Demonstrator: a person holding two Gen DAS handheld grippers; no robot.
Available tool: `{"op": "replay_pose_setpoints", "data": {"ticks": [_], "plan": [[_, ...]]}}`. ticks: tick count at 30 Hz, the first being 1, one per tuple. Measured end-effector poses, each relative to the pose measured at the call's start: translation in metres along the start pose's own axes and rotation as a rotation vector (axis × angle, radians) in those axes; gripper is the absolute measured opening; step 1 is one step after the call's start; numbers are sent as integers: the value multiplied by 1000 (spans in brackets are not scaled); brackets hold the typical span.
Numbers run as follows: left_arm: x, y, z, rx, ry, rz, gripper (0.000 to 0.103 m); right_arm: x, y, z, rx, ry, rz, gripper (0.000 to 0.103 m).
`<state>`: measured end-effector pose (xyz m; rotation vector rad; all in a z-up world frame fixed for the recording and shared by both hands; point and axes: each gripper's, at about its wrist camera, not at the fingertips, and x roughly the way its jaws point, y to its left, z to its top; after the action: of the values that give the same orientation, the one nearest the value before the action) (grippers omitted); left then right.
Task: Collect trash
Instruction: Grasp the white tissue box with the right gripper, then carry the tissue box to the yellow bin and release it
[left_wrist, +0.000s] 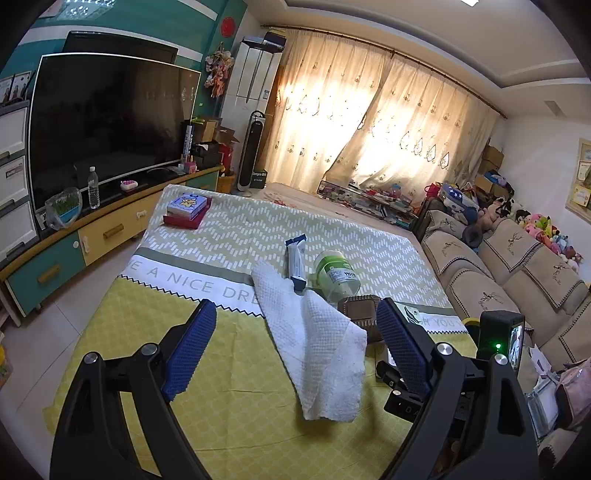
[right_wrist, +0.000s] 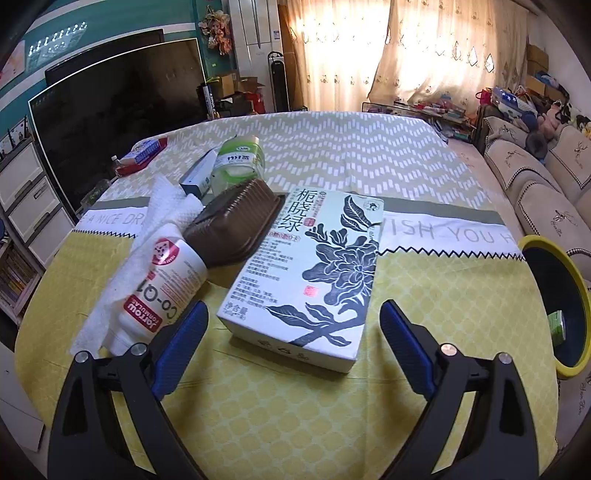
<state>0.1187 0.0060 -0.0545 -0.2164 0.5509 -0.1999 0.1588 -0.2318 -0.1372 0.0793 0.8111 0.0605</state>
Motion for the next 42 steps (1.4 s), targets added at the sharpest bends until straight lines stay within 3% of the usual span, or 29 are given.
{"op": "replay_pose_setpoints", "data": {"ticks": [5,12,22,24,25,35,42], "plan": [[2,-1,-2,-2,7,-2,87,-5,-24,-2,12,3,-20,72],[7,-7,-5,6,17,-6,87,-16,-62,1,20,-41,-3,79],[11,-20,-7,38,33,-19,88,-1,-56,6,-44,10,27,81],[12,-20,-7,39,32,-19,88,0,-55,5,-48,15,40,70],[12,-20,-7,39,32,-19,88,-1,-55,5,-47,10,43,70],[16,-23,-10,48,41,-18,88,-61,-70,18,-10,-187,90,70],[14,-30,-11,65,43,-25,88,-89,-79,23,13,-244,130,70]]}}
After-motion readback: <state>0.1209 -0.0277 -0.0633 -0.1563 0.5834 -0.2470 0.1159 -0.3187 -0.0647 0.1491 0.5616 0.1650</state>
